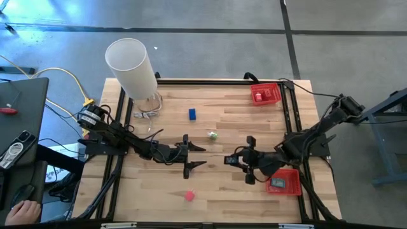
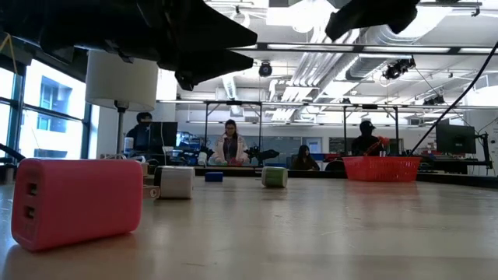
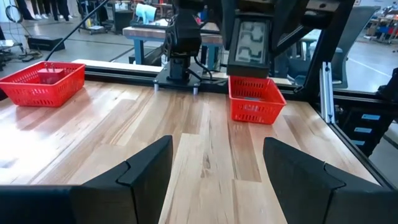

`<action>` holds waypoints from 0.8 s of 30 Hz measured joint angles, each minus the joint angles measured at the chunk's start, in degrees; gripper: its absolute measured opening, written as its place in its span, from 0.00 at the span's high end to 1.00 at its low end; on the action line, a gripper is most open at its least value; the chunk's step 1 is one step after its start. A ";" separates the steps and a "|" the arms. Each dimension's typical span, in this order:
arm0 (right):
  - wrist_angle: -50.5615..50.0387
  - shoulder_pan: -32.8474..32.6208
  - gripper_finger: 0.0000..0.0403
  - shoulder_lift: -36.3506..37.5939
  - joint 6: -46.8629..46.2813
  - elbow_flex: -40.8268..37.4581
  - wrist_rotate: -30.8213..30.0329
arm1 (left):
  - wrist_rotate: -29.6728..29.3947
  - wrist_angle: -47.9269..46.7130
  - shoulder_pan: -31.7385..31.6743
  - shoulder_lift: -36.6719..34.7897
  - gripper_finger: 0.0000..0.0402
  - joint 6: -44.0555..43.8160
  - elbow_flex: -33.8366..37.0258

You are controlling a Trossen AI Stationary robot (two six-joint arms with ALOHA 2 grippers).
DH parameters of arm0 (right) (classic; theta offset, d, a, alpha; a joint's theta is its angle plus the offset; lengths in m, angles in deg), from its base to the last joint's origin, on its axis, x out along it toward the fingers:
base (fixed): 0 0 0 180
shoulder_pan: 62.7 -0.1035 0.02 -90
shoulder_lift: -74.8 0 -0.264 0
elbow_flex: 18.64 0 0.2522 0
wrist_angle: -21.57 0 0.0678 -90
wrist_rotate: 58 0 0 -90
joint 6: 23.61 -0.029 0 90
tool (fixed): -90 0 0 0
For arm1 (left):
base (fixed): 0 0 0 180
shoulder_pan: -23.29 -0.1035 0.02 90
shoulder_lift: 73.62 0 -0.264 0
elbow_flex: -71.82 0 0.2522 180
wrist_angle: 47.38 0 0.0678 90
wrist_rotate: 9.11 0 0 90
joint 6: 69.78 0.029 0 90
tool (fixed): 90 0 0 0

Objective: Pick & Place Office items
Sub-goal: Put the black digital clock into the bottom red basket

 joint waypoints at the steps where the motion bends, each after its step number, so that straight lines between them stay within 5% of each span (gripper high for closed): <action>1: -1.34 -0.76 0.65 0.00 -1.43 0.55 -0.64 | 0.00 -0.03 0.01 0.00 0.39 -0.02 0.00; 15: -9.71 -9.71 0.65 -0.03 -33.49 2.87 -3.72 | 0.07 -1.37 -1.68 0.02 0.39 1.05 0.00; 24: -15.94 -13.10 0.65 -0.05 -57.00 2.87 2.52 | 0.15 -2.56 -4.34 0.00 0.39 0.88 0.00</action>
